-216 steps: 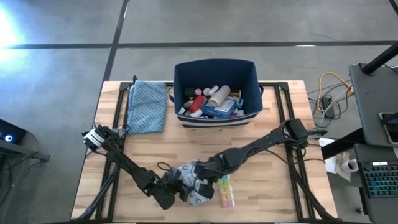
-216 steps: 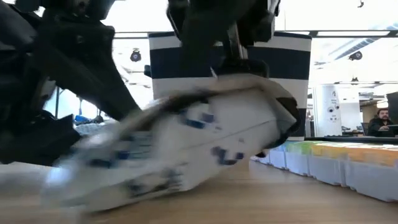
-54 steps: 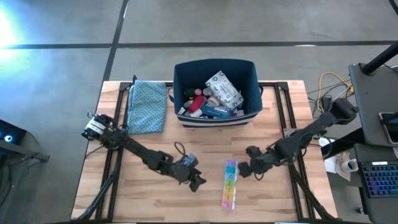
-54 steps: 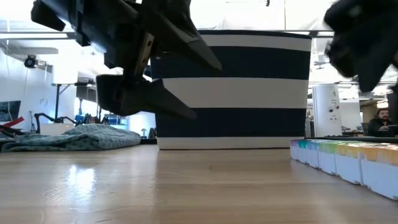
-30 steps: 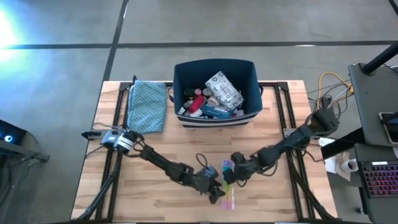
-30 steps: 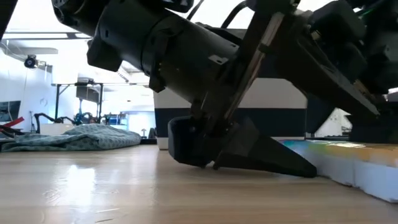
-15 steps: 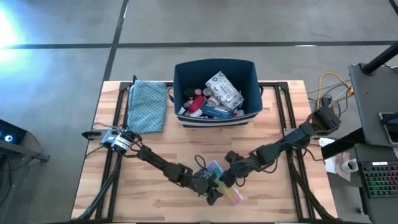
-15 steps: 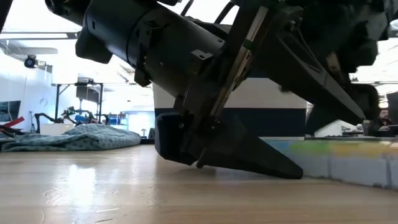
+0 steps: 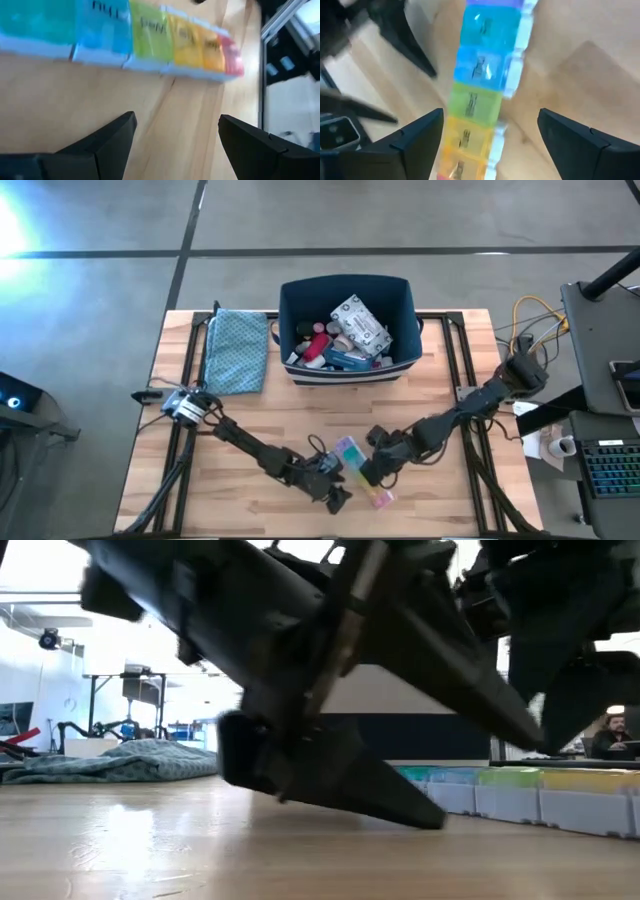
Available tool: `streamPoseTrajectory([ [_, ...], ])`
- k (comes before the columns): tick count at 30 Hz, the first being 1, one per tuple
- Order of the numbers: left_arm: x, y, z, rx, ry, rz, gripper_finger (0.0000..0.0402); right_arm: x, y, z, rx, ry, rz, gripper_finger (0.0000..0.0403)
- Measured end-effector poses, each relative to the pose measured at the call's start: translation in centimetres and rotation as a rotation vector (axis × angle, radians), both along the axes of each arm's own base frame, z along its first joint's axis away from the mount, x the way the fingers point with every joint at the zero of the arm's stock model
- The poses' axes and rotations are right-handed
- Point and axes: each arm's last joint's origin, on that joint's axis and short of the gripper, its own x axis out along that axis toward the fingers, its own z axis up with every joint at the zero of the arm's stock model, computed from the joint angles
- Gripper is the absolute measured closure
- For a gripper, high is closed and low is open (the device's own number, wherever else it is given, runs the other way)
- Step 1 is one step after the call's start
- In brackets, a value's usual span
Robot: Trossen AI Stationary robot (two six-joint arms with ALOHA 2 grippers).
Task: Pick & place medical supplies in basket/bin
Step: Put the medicine organizer into the blue bin
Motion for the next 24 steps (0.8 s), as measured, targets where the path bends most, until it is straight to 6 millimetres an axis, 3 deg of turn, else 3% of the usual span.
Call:
streamPoseTrajectory([
  [7, -1.8, -0.8, 0.1, 0.057, 0.086, -0.021, 0.013, 1.8, 1.2, 0.1, -0.036, 0.023, 0.047, 0.0069],
  [16, -4.0, -1.6, 0.2, 0.062, 0.117, 0.005, 0.013, 4.9, 3.1, -0.8, -0.124, 0.196, 0.092, 0.0034],
  [24, -7.8, -3.4, -0.1, 0.05, 0.118, 0.082, 0.013, 6.4, 4.1, -3.2, -0.154, 0.312, 0.074, 0.0033],
])
